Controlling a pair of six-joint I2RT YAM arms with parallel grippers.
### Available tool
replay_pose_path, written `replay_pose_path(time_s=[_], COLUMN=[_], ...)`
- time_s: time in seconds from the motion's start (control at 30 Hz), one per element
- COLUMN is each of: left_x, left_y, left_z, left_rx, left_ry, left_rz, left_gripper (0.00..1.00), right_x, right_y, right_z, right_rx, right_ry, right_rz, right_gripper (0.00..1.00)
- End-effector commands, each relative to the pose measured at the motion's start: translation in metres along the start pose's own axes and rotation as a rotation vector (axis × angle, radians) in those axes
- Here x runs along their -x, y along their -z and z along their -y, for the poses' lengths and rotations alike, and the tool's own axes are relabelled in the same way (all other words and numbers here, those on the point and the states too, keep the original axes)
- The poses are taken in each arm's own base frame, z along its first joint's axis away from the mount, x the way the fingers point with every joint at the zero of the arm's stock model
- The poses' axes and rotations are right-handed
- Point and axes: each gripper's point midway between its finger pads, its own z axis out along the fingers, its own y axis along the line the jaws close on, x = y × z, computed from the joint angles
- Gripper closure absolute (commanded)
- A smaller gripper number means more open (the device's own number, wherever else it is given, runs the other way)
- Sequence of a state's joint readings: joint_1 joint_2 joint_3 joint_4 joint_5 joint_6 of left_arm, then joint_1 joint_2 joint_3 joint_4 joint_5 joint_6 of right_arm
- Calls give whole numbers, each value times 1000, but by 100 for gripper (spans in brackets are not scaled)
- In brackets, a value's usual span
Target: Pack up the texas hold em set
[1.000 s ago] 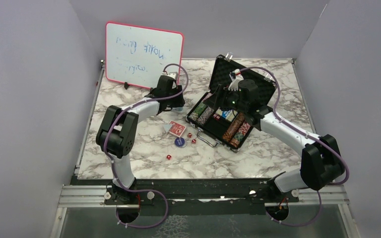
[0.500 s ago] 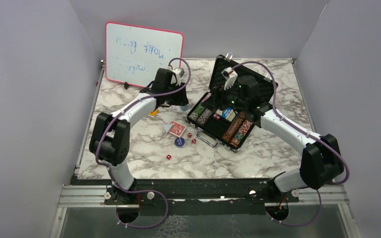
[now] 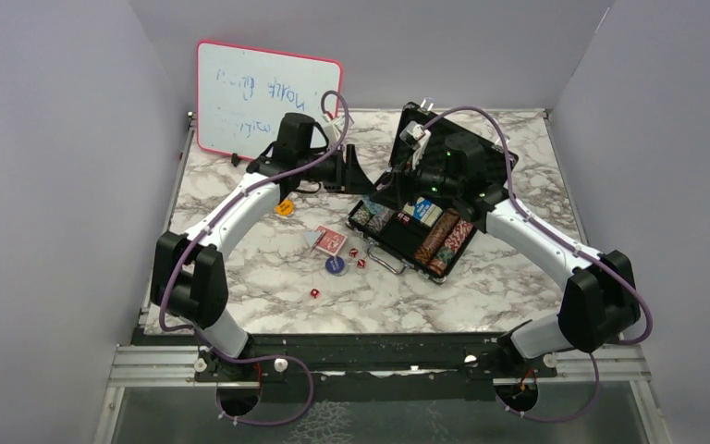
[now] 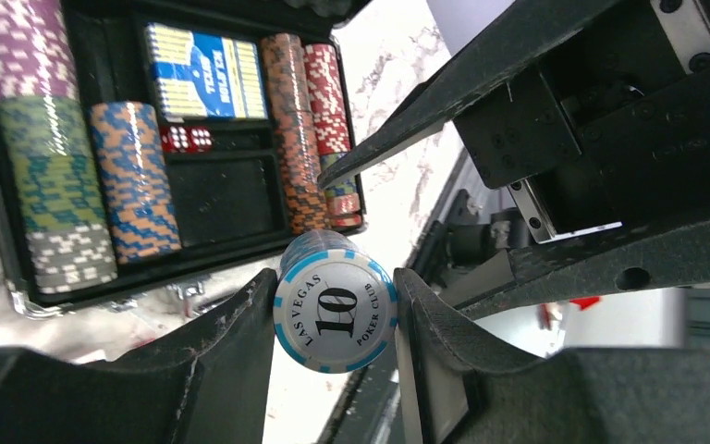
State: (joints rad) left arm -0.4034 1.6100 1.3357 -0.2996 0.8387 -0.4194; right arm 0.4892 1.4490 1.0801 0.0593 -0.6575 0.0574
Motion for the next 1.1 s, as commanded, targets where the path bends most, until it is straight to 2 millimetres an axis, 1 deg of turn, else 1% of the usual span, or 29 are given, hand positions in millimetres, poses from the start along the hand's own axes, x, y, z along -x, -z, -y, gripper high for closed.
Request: replay_pose_path(time_s=[0.0, 0.2, 0.33, 0.47, 0.53, 0.57, 0.67, 0.77, 0.87, 0.93, 0.97, 1.0, 1.07], left_x=[-4, -6, -7, -8, -8, -9, -8, -8, -5, -1, 2, 5, 14], left_y=[6, 7, 6, 6, 6, 6, 6, 7, 6, 6, 7, 8, 16], left_z=[31, 38, 38, 39, 40, 41, 42, 42, 36, 25, 19, 10, -13], left_rx=[-141, -176, -185, -194, -203, -208, -216, -214, -194, -164, -145, -119, -40], left_ry=[104, 162, 187, 200, 205, 209, 212, 220, 231, 254, 265, 277, 307], left_rz=[-14, -10, -9, -13, -11, -11, -9, -7, 11, 35, 52, 69, 123], left_gripper=[78, 78, 78, 77, 77, 77, 75, 66, 47, 32, 26, 22, 17], right_x=[-2, -21, -30, -33, -34, -34, -34, -33, -32, -32, -33, -33, -34], right_y=[5, 7, 10, 10, 9, 8, 6, 4, 3, 3, 2, 2, 2], right_z=[-10, -23, -32, -35, -33, -33, -32, -30, -28, -27, -25, -24, -18], right_rx=[49, 130, 162, 176, 173, 173, 172, 164, 152, 139, 130, 117, 69], right_ry=[65, 6, -27, -52, -64, -71, -88, -101, -117, -130, -139, -149, -178], right_rz=[-6, -75, -81, -88, -93, -98, -100, -96, -94, -92, -91, -88, -78], right_gripper=[36, 38, 38, 39, 43, 47, 63, 77, 81, 82, 83, 83, 85])
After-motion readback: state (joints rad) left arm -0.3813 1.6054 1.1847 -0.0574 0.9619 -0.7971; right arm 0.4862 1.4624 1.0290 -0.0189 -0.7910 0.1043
